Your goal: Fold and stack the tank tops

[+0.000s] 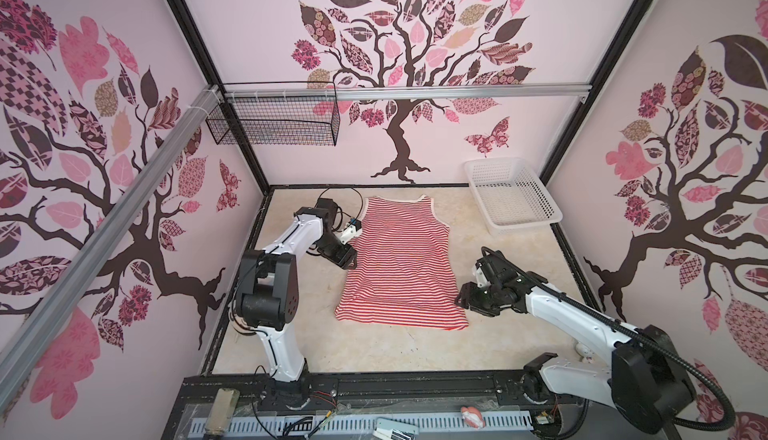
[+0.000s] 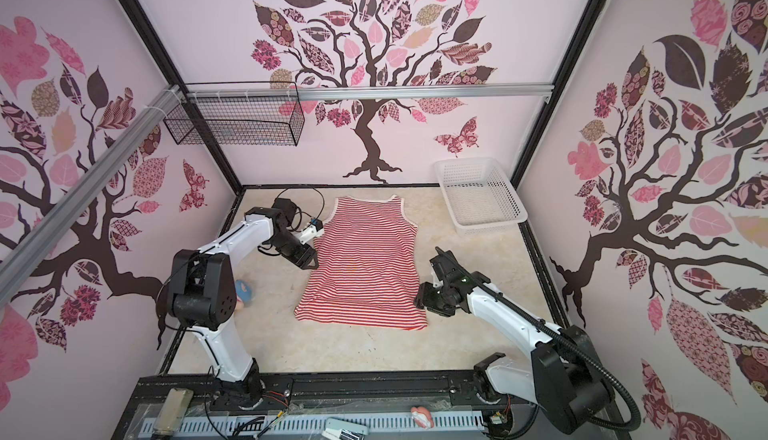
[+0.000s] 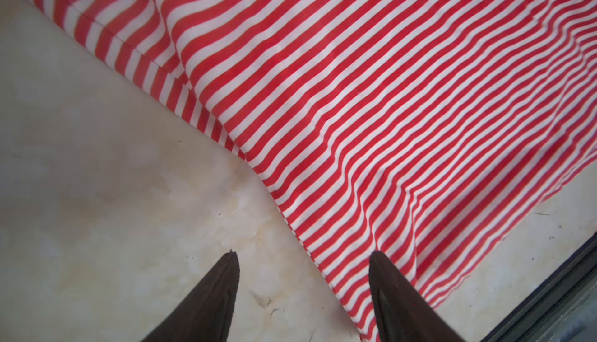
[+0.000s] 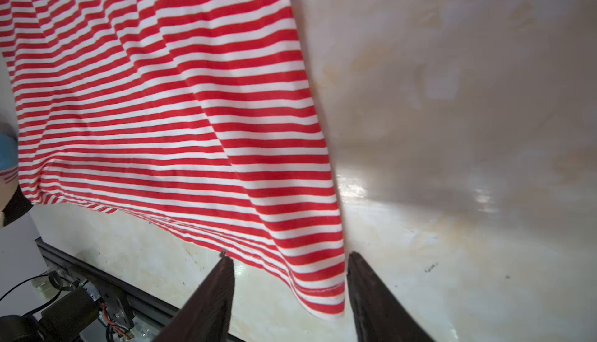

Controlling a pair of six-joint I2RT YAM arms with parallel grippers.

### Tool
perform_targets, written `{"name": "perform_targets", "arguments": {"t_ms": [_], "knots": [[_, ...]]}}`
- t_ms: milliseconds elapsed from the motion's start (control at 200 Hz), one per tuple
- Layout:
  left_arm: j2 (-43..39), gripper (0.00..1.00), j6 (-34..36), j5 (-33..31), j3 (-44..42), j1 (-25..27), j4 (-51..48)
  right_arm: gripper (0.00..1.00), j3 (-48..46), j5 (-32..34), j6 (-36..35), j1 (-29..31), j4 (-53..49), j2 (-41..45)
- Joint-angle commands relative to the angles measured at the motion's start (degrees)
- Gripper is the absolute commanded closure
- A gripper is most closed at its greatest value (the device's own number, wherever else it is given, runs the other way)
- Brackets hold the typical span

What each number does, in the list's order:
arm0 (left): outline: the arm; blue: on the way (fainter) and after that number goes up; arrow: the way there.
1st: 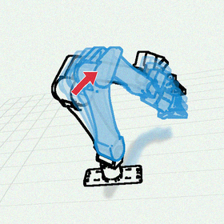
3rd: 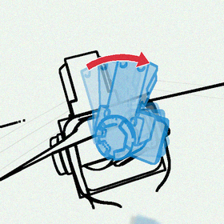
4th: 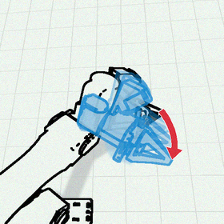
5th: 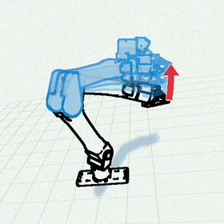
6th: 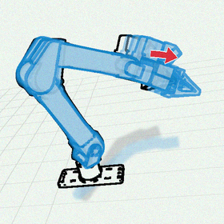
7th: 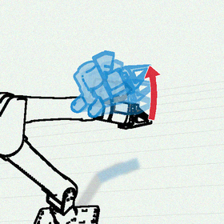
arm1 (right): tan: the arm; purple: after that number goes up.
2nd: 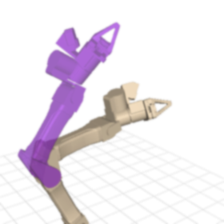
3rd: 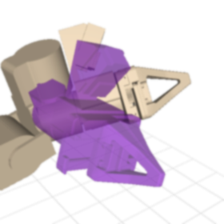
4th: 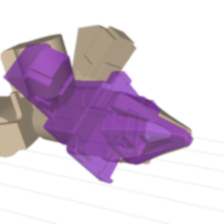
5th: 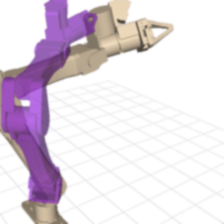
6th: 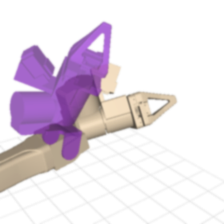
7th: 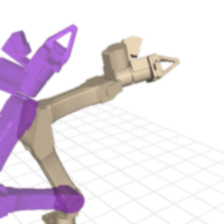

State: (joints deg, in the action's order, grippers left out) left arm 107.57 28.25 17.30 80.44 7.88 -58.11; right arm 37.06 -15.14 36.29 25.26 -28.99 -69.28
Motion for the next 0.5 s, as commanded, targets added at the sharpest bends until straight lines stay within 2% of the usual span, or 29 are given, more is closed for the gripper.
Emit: {"name": "perform_targets", "arguments": {"t_ms": [0, 75, 305, 495], "knots": [[-0.17, 0.32, 0.86, 4.55, -0.96, -1.20, -5.70, 0.41, -1.11, 1.72, 0.52, 0.06, -0.42, 0.37], [-2.89, 0.30, 3.74, 7.31, -4.27, -2.52, -7.87, 0.41, -2.86, 0.80, 0.53, 0.10, -0.34, 1.68], [-9.03, 0.23, 13.32, 8.59, -12.35, -5.07, -14.72, 0.40, -7.35, -1.65, 0.77, 0.08, -0.44, 3.35], [-9.71, 0.21, 15.24, 10.92, -15.39, -4.48, -13.20, 0.41, -10.01, -3.68, 1.74, 0.06, 3.21, 4.05]]}}
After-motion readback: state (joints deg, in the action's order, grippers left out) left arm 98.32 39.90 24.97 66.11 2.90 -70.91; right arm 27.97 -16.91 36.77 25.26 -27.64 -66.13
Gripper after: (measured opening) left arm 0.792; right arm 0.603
